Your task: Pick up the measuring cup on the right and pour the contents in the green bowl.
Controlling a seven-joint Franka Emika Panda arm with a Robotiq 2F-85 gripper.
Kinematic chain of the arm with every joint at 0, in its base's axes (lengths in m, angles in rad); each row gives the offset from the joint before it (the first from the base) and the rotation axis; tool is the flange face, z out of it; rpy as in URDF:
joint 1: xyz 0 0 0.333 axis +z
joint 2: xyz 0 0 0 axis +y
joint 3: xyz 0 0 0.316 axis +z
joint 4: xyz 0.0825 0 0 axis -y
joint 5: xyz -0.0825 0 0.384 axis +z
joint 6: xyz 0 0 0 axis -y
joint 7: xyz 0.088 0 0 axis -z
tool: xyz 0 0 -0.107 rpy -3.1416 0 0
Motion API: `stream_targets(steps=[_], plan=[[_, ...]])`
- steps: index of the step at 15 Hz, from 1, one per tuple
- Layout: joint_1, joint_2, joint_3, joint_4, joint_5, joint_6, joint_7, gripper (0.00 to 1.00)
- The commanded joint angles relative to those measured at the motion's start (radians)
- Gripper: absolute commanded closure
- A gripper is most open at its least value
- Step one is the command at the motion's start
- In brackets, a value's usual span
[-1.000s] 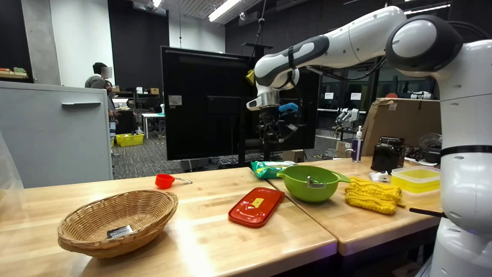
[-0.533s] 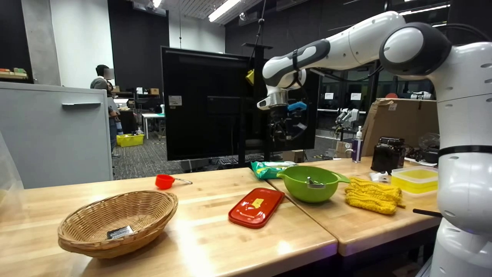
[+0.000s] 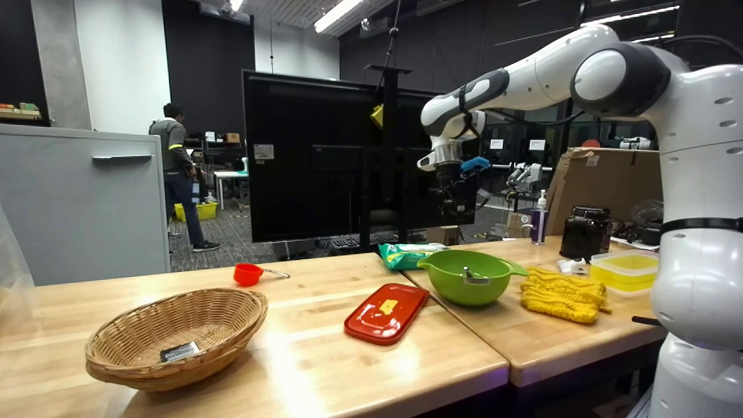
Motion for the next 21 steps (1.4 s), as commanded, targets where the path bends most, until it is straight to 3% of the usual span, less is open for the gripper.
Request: stream_targets(steps=[1, 9, 18, 21], plan=[[-0.008, -0.009, -0.004, -0.015, 0.015, -0.015, 0.015, 0.0], [-0.041, -0.052, -0.036, -0.121, 0.035, -0.013, 0.047, 0.0], [-0.068, -0.2, -0.102, -0.436, 0.006, 0.354, 0.088, 0.0], [-0.05, -0.278, -0.096, -0.554, 0.001, 0.379, 0.097, 0.0]])
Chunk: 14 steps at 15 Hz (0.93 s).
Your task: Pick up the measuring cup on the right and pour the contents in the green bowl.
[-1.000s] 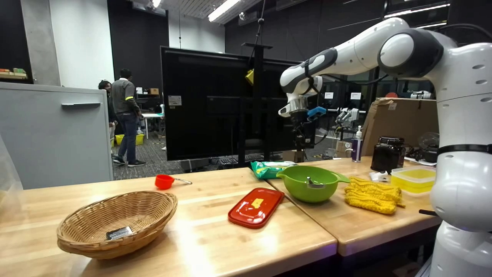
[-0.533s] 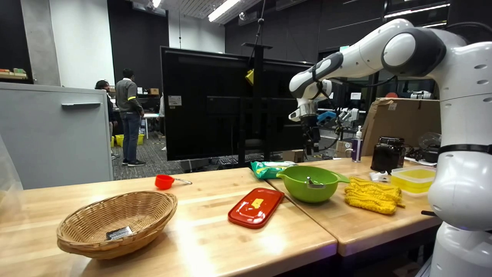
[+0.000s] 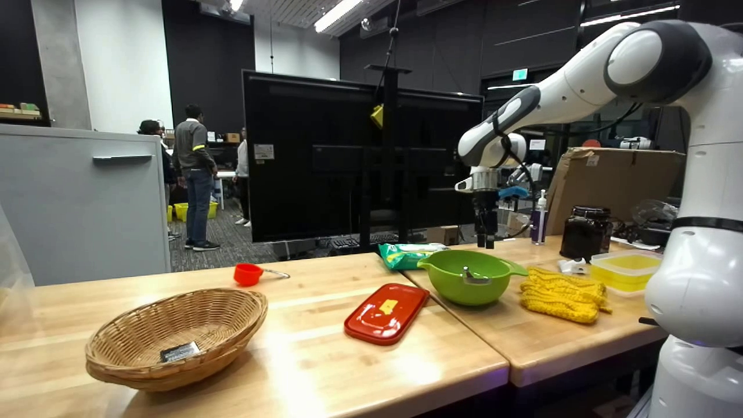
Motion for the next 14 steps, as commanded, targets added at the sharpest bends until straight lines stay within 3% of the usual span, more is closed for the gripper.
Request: stream_targets(steps=[1, 3, 4, 8, 14], plan=[[0.03, -0.14, 0.01, -0.163, -0.017, 0.034, 0.037, 0.0], [0.05, -0.185, 0.02, -0.219, -0.014, 0.032, 0.059, 0.0], [0.041, -0.095, 0.0, -0.132, -0.001, 0.007, 0.022, 0.0], [0.065, -0.157, 0.005, -0.192, -0.002, 0.01, 0.044, 0.0], [0.066, -0.147, 0.004, -0.19, 0.007, 0.006, 0.033, 0.0]])
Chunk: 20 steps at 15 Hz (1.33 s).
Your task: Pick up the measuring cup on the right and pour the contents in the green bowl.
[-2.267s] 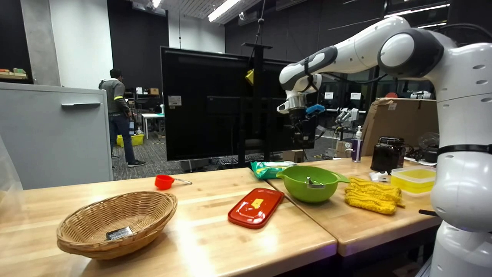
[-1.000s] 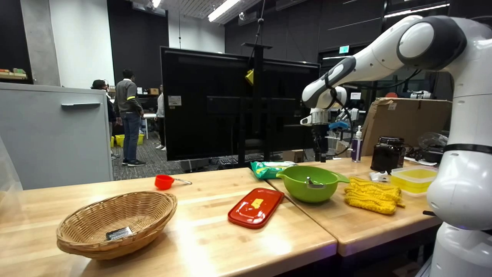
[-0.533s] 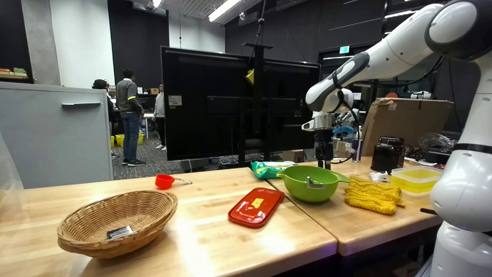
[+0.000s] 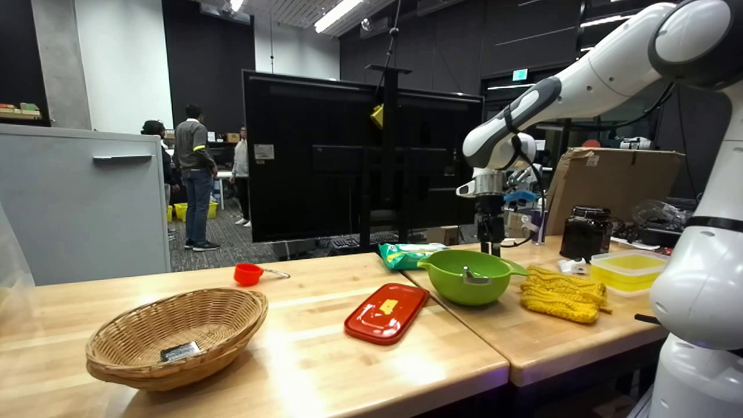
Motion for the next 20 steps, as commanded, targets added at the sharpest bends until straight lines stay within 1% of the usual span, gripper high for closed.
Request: stream_targets(steps=[1, 10, 15, 20], plan=[[0.017, 0.023, -0.013, 0.014, -0.003, -0.015, -0.015, 0.0], [0.018, 0.102, -0.004, 0.08, -0.108, -0.031, -0.048, 0.0], [0.019, 0.159, 0.003, 0.139, -0.107, -0.046, -0.094, 0.0], [0.013, 0.245, 0.014, 0.199, -0.094, -0.054, -0.13, 0.0]])
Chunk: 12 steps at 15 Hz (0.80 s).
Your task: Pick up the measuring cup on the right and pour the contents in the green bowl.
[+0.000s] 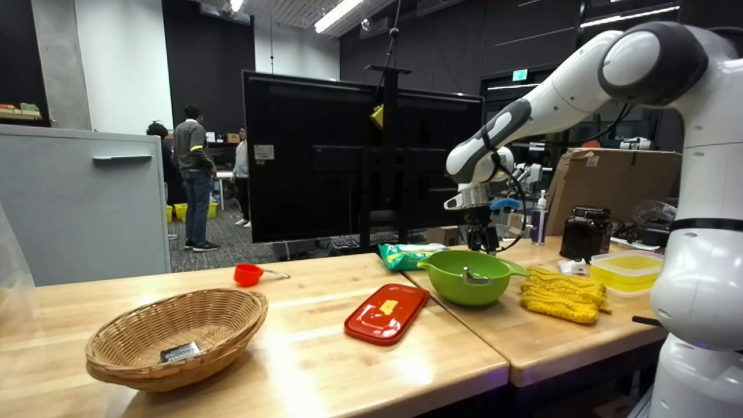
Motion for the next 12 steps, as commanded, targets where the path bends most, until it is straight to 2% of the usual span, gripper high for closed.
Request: stream_targets(steps=[1, 9, 11, 12], plan=[[-0.004, 0.07, 0.011, 0.068, 0.004, -0.037, -0.03, 0.0], [-0.014, 0.122, 0.021, 0.12, 0.008, -0.09, -0.035, 0.0], [-0.013, 0.119, 0.022, 0.121, 0.006, -0.095, -0.03, 0.27], [-0.014, 0.119, 0.021, 0.12, 0.006, -0.089, -0.031, 0.32]])
